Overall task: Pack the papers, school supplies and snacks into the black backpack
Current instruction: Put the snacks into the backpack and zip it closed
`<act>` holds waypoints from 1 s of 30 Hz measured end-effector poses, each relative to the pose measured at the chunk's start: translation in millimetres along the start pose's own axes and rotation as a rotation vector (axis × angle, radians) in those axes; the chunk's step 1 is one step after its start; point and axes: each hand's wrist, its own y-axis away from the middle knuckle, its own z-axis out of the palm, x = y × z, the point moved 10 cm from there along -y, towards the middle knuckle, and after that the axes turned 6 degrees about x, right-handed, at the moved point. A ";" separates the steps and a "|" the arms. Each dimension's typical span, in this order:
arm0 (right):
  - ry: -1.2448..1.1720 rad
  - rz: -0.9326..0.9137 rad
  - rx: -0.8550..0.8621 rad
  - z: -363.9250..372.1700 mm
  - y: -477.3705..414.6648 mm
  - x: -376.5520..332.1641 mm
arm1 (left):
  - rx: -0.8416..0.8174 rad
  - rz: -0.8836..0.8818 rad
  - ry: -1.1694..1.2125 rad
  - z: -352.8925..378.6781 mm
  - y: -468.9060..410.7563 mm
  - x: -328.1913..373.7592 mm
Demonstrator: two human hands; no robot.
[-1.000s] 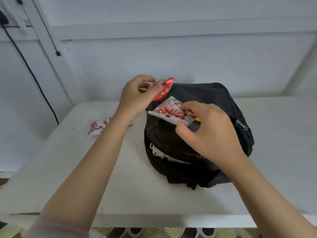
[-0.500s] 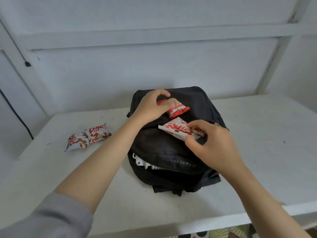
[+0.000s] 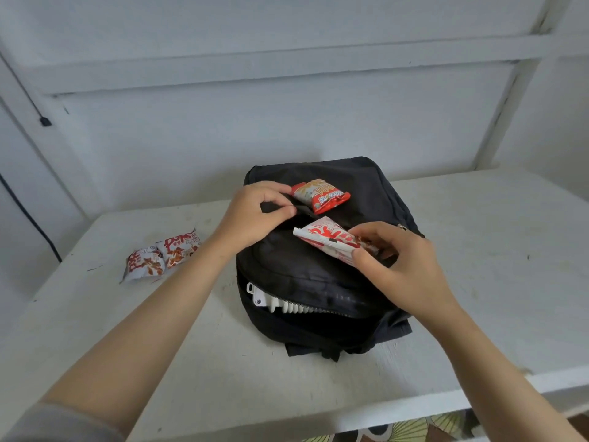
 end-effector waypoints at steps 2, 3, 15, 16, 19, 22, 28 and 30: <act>-0.037 -0.026 0.001 -0.6 0.3 -2.9 | 0.096 0.029 0.017 -5.9 -0.8 2.5; -0.050 -0.040 0.000 -1.1 0.7 -5.3 | 0.139 0.048 0.023 -8.7 -0.3 4.1; 0.198 -0.112 0.075 10.1 -5.3 -19.4 | 0.452 0.109 0.113 -33.8 8.4 13.2; 0.189 -0.095 0.085 13.9 -7.1 -19.5 | 0.455 0.110 0.116 -34.5 8.5 13.8; 0.204 -0.100 0.102 28.1 -13.9 -23.5 | 0.459 0.120 0.122 -36.2 8.9 16.4; 0.157 -0.187 -0.058 56.3 -19.5 -31.9 | 0.456 0.128 0.120 -36.9 9.2 18.0; 0.083 -0.079 -0.337 92.2 -26.0 -13.8 | 0.438 0.125 0.114 -36.2 10.1 18.1; 0.150 -0.080 -0.252 87.9 -30.1 -11.6 | 0.427 0.118 0.115 -36.2 9.9 17.4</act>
